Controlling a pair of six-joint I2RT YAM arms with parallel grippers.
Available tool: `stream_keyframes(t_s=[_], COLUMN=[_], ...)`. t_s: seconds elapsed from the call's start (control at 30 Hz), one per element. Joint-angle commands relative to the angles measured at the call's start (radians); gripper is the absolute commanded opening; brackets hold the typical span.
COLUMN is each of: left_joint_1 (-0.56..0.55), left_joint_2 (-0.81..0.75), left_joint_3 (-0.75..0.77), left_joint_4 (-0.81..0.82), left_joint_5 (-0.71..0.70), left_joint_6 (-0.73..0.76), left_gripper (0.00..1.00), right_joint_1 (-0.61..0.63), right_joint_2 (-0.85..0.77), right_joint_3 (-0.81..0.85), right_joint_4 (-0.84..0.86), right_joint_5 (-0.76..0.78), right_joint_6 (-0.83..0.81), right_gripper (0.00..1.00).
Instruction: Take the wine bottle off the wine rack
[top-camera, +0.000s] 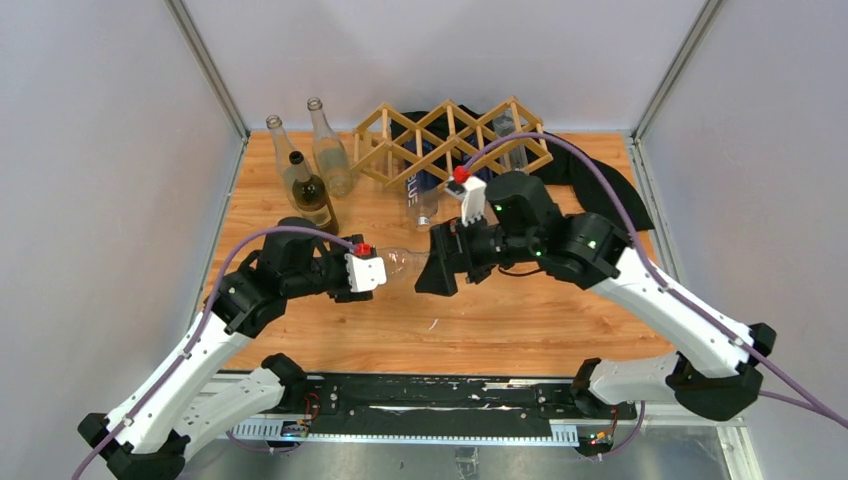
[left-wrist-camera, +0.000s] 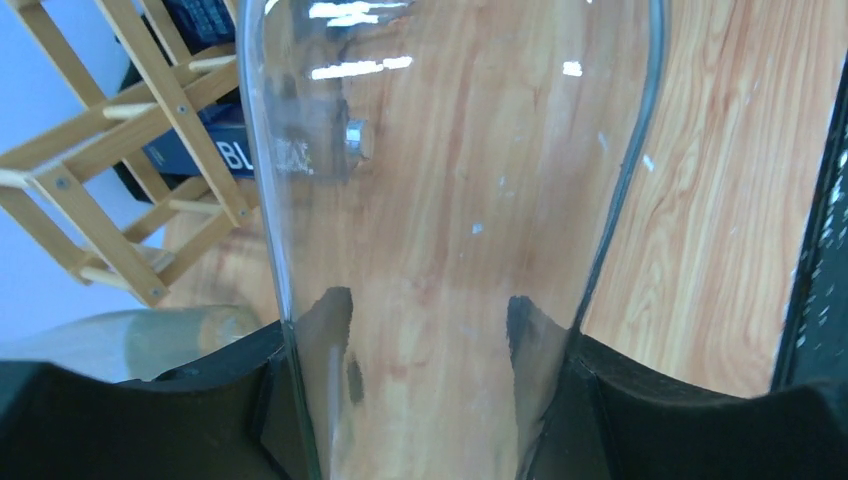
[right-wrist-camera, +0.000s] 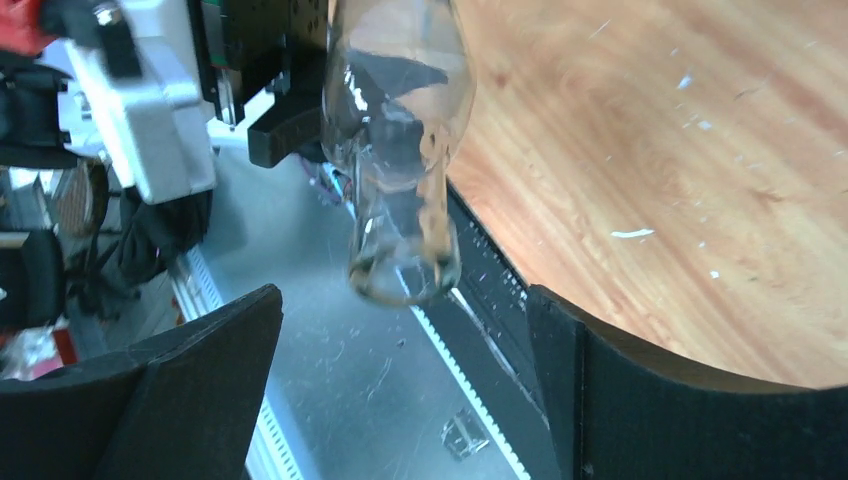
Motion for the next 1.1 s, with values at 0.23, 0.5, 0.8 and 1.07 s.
stream_keyframes(t_s=[0.23,0.5,0.8,1.07], left_joint_1=[-0.004,-0.004,-0.004,-0.004], left_joint_2=[0.060,0.064,0.049,0.073], left_joint_3=[0.085,0.137,0.145,0.173], left_joint_4=[0.167,0.135,0.129,0.087], left_joint_5=[0.065,0.162,0.164,0.105], left_joint_6=[-0.557,-0.656,-0.686,-0.691], left_gripper=[0.00,0.00,0.00,0.54], right_joint_1=[-0.021,-0.020,0.007,0.027], right_joint_2=[-0.072,-0.009,0.077,0.101], right_joint_3=[0.031,0.012,0.042,0.074], right_joint_4=[0.170,0.379,0.455,0.401], right_joint_5=[0.172,0.192,0.265,0.337], right_joint_6=[-0.024,-0.001,0.002,-0.042], right_gripper=[0.96,0.96,0.81,0.07])
